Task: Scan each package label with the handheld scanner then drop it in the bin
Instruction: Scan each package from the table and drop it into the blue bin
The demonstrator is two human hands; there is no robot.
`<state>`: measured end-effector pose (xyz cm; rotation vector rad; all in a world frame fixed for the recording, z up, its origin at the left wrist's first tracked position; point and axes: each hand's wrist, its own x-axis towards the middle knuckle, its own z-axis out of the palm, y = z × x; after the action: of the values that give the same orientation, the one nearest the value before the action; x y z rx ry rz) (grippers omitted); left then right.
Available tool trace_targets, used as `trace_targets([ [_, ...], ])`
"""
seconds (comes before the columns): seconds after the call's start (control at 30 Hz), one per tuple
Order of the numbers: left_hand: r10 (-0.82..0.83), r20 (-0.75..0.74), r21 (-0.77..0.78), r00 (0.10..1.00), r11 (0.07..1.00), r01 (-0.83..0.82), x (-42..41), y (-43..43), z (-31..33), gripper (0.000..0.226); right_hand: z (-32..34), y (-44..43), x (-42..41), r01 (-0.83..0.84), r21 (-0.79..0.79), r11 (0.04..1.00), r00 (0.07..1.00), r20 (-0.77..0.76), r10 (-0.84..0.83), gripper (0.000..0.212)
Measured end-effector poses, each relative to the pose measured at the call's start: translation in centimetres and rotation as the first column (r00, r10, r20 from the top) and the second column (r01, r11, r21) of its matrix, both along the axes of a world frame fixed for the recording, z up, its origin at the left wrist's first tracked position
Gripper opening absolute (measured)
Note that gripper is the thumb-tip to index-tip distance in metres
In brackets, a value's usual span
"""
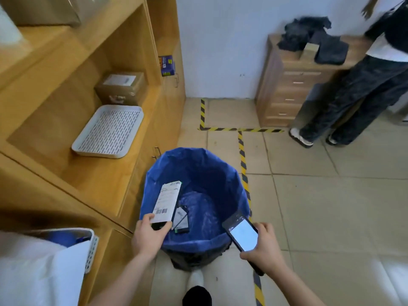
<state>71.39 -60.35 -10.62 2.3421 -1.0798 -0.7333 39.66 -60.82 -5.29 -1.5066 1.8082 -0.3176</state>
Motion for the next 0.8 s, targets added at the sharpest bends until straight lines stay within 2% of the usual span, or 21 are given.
trace_targets([
  [0.23,0.000,-0.008,0.158,1.000,0.987,0.001,2.6,-6.5,-2.8,0.059,-2.7,-7.6,3.8,-0.034,0.086,0.996,0.999,0.004,0.034,0.075],
  [0.43,-0.021,-0.019,0.278,1.000,0.960,0.025,1.9,-9.8,-6.0,0.066,-7.6,-15.1,6.3,-0.097,0.200,0.975,0.995,0.025,0.093,0.085],
  [0.63,0.043,-0.010,0.371,0.999,0.928,-0.036,0.3,-14.3,-12.8,0.068,-16.7,-22.2,8.6,-0.184,0.272,0.944,0.983,0.040,0.181,0.090],
  [0.8,0.074,0.007,0.433,0.997,0.898,-0.070,-0.9,-18.7,-22.7,0.068,-26.8,-25.4,10.5,-0.190,0.354,0.916,0.980,0.008,0.200,0.091],
])
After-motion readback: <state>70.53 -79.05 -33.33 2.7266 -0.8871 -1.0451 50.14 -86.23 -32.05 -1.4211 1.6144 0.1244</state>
